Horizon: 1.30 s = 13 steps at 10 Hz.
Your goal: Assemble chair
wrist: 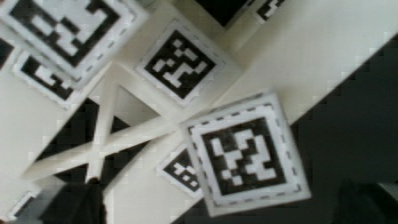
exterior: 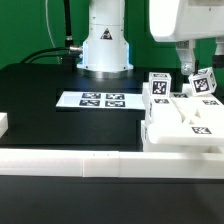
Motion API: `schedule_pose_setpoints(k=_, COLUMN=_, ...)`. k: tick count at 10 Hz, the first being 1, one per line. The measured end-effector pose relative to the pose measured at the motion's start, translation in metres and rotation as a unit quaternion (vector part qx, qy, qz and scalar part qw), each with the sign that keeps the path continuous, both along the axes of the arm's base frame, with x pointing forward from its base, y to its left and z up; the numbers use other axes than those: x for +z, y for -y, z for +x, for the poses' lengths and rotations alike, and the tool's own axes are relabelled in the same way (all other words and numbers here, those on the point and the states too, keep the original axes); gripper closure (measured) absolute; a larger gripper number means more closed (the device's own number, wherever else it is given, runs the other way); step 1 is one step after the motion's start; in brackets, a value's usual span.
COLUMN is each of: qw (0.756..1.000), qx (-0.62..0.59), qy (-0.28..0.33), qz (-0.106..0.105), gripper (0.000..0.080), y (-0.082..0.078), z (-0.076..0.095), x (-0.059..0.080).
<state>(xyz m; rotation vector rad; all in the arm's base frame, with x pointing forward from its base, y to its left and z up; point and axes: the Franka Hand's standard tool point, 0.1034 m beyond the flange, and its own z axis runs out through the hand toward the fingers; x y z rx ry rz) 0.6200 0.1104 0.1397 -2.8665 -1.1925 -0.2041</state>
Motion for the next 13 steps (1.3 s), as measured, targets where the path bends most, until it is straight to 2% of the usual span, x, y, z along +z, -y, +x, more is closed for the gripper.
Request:
schedule_pose_setpoints(k=4, qw=1.0, qx=0.001, qy=-0.006, qz=-0.001, gripper=0.0151, y=-0.001, z=-0.003, x=-0.012)
schedule_pose_setpoints(k=7, qw=1.0, qx=-0.002, qy=-0.008, qz=-0.001, gripper=0.0163, y=-0.002, z=-0.003, x=-0.013)
schedule_pose_setpoints(k=9, qw=1.0, qx=-0.003, qy=-0.008, qz=-0.001, gripper=0.0514, y=-0.001, z=-0.003, x=-0.013)
schedule_pose_setpoints(k=13, qw=1.0, qx=-0.018, qy=-0.009, qz=0.001, gripper=0.0518, y=-0.001, z=-0.003, x=-0.013)
